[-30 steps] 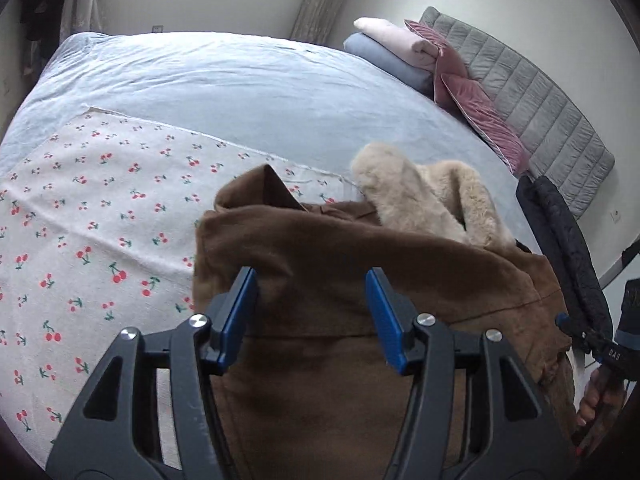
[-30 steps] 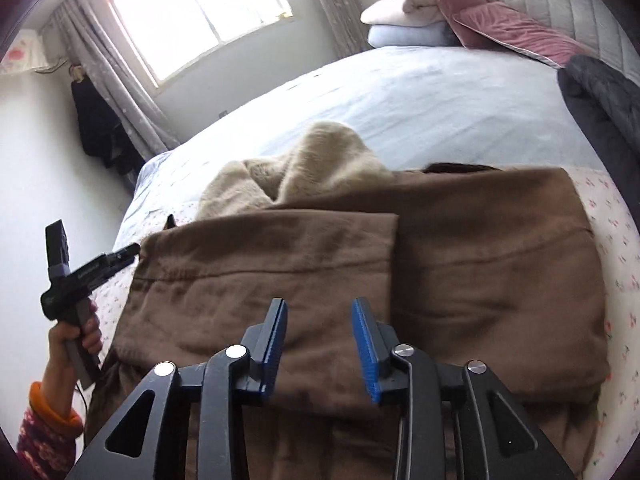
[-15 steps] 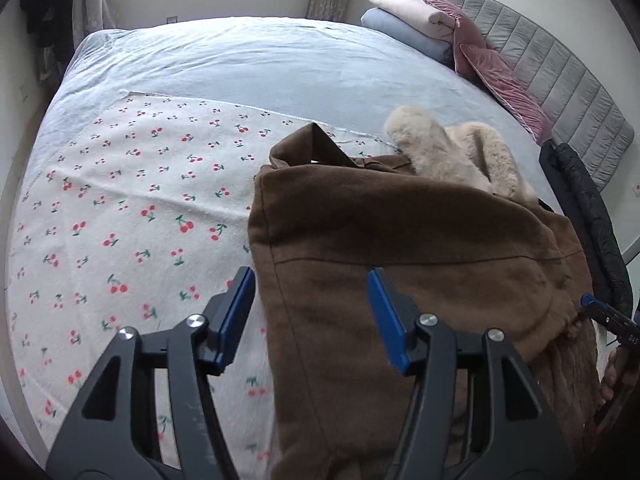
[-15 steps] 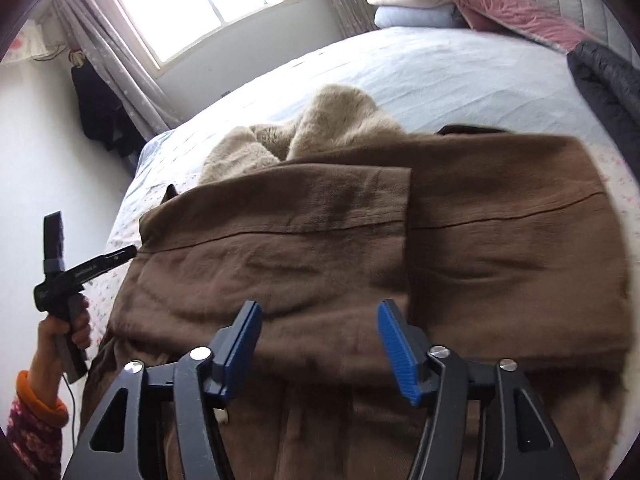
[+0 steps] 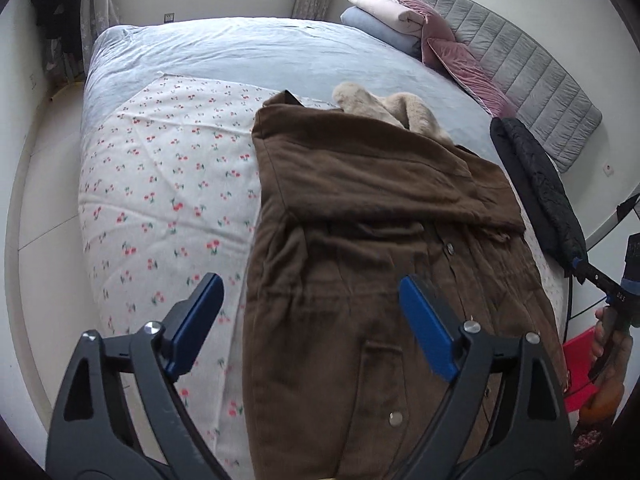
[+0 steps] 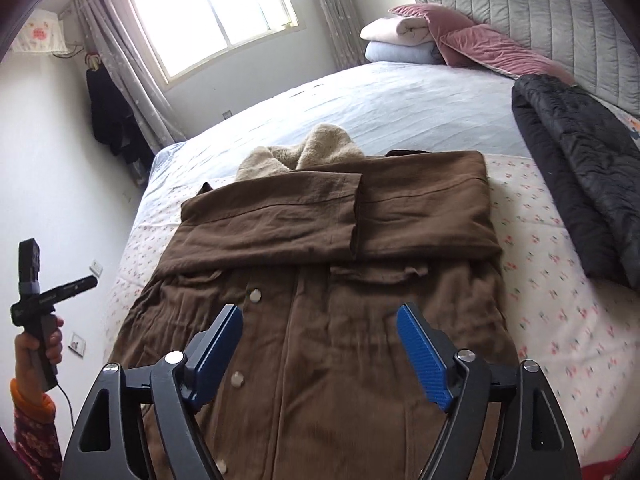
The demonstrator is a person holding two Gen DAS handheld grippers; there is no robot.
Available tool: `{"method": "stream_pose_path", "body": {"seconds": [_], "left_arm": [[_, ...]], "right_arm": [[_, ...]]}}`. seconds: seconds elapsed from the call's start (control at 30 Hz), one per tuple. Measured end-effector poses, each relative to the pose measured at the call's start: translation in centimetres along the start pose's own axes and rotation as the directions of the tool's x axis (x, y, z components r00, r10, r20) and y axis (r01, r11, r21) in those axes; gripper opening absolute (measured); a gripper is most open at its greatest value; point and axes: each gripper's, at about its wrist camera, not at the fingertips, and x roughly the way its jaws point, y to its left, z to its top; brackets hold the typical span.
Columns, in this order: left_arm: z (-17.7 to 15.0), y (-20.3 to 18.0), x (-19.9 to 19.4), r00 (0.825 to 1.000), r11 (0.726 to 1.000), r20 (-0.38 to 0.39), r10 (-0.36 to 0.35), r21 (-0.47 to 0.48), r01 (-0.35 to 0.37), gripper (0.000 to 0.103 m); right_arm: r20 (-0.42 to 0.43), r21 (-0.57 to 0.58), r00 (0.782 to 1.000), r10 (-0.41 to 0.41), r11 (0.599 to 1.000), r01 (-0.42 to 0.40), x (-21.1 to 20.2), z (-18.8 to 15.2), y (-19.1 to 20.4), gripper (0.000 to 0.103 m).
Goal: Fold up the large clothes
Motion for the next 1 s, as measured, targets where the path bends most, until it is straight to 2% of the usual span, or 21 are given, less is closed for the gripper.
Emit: {"method": "stream_pose_path", "body": {"seconds": [0.17,0.3,0.43,0.7,0.83,1.0], "left_arm": [[-5.1,-1.8,-2.9,1.000,0.998,-0.007,0.024,0.057,-0.024,0.091],[-8.6,-2.9,-4.1,1.000,0.997,-0.019,0.019,0.070,-0.017,0.091],[-11.5,-3.3,-4.3,0.999,0.998,-0.043,0.021,0.058,-0.018,0.091],[-15.7,-1.8,-3.5,0.992,0.996,-0.088,0.091,-0.015,-0.093,0.091],[-17.0,-1.0,-2.6,0.990,0.997,-0.128,0.056,-0.053,-0.063,0.091],[-17.9,-0.9,-1.7,0.985,1.000,-0.171,-0.009,-0.018,0.006,0.091]], "right_arm": [[0.006,-0.005,1.000,-0.014,1.000,0.014,-3.6,-4.1,0.1,0.086],[0.002,-0.015,0.999,-0.038,0.999,0.038,-5.4,-7.7,-0.2,0.086],[-0.012,-0.007,0.998,-0.054,0.999,0.053,-6.2,-11.1,-1.1,0.086],[-0.054,0.089,0.994,-0.090,0.992,0.095,-7.1,-16.8,-4.8,0.086],[-0.067,0.158,0.996,-0.066,0.985,0.076,-6.9,-18.7,-6.7,0.086],[-0.056,0.185,0.998,-0.018,0.982,0.028,-7.2,-19.8,-8.0,0.086]]}}
